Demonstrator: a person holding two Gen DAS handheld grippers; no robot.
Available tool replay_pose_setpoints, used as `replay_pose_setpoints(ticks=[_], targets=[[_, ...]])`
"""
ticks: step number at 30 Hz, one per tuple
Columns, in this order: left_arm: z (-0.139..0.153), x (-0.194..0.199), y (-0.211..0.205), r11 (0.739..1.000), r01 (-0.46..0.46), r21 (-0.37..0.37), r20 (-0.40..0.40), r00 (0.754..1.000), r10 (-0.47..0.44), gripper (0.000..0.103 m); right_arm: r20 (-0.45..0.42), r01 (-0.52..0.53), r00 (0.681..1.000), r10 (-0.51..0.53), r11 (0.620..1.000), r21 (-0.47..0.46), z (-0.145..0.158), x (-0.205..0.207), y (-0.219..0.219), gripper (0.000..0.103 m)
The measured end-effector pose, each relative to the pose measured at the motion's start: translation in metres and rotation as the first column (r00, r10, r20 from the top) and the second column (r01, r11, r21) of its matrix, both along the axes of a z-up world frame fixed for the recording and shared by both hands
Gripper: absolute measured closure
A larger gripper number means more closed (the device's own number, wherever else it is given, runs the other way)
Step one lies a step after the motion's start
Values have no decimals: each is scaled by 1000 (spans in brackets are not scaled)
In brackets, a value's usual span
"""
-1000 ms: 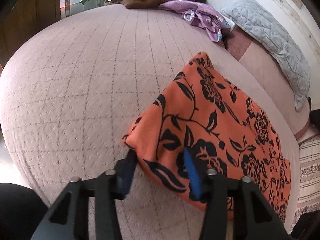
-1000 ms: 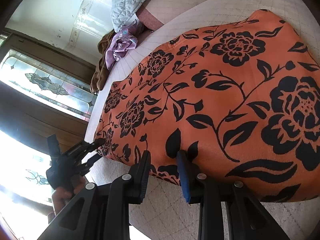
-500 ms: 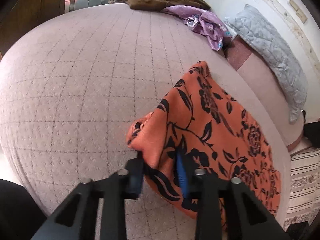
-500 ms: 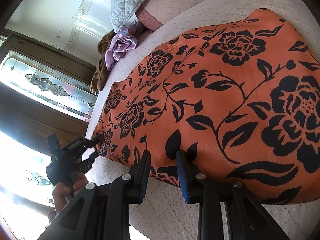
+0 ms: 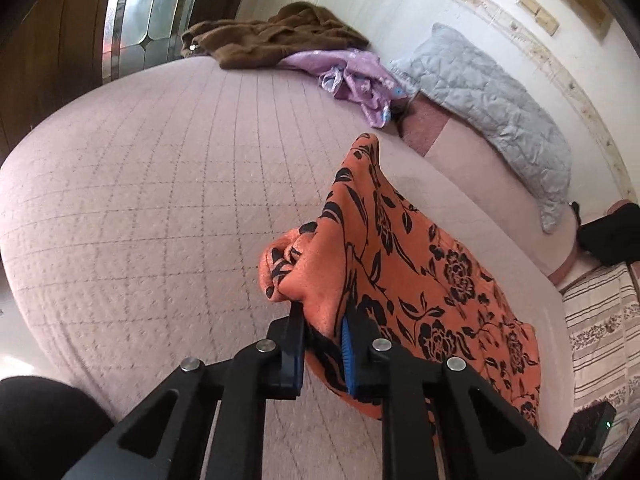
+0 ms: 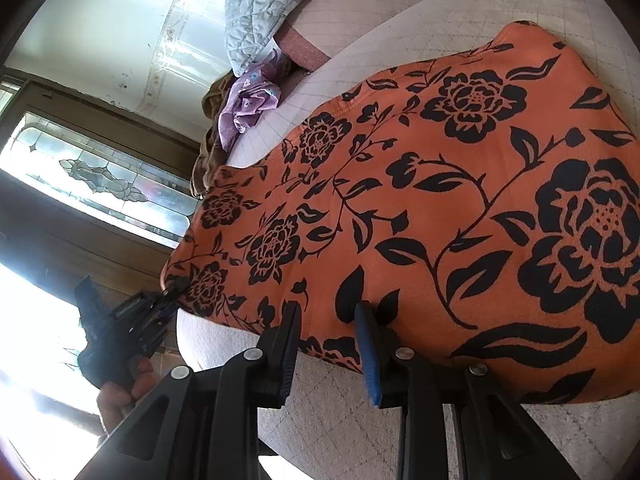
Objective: Fold small clothes
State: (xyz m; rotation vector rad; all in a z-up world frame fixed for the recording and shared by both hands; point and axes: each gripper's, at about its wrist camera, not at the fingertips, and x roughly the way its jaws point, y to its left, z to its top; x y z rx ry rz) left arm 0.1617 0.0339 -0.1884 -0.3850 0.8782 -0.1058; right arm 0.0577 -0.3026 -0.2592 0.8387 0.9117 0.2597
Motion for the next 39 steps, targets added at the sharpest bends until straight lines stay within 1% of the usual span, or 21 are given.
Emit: replay_pose_setpoints(ticks=[2,4,6,7,8,9,10,12,13,14,15,16,18,22,24,27,30,33,36,38,39], targets=[[0,-8,4,1000,-15,-9,5,1000,15,87,7,0,1000,-1,1000,3,2,-1,-2,72],[-9,-10,4,1000,-27,4,-16,1000,27,86,14,-6,1000,5,1000,5,4,0,-3,72],[-25,-1,0,997,-26,70,-78,996,32,82,15,-11,1000,11,1000,0,4,0,-2,72],[-33,5,0,997,-29,75,-114,993,38,81,14,-15,1000,15,1000,-5,4,2,-1,72],[-41,10,2,997,-37,64,-140,989,46,79,13,-16,1000,17,1000,-8,4,3,-1,72],[-46,14,4,998,-51,37,-161,985,57,71,14,-18,1000,18,1000,-11,5,3,-1,72],[-49,17,7,998,-63,-3,-169,984,61,67,13,-17,1000,17,1000,-13,5,3,-1,72],[-50,22,10,995,-76,-60,-168,984,65,64,11,-11,1000,11,1000,-15,5,3,-3,72],[-49,24,9,995,-78,-62,-168,984,67,64,10,-5,1000,5,1000,-14,4,2,-5,72],[-48,26,9,995,-80,-60,-165,984,70,76,9,1,1000,-1,1000,-14,5,0,-8,72],[-47,27,8,995,-78,-56,-154,986,68,80,11,5,1000,-5,1000,-15,5,-1,-10,72],[-44,28,7,996,-70,-51,-140,988,62,82,14,10,1000,-10,1000,-17,7,-2,-13,72],[-39,26,1,998,-60,-33,-116,992,56,84,22,26,999,-26,999,-23,10,-6,-20,72],[-19,19,-18,999,-23,47,-44,999,25,85,21,69,997,-69,997,-22,11,-20,-40,72],[-8,16,-26,998,-12,67,-17,1000,13,86,24,88,996,-88,996,-20,11,-28,-49,72],[17,7,-46,990,43,131,71,996,-53,87,27,143,989,-143,990,-3,11,-40,-69,72],[44,-4,-77,973,125,196,141,978,-154,87,46,227,972,-228,973,42,17,-51,-91,72],[70,-18,-114,942,219,253,194,943,-271,88,82,299,948,-308,948,103,26,-63,-110,72],[88,-33,-160,899,318,300,218,895,-389,88,113,332,931,-346,934,131,32,-70,-119,72],[93,-47,-192,862,389,324,217,856,-468,88,127,353,919,-373,923,154,34,-76,-126,72],[93,-55,-210,840,430,332,215,833,-511,89,131,364,913,-385,917,163,34,-78,-130,72]])
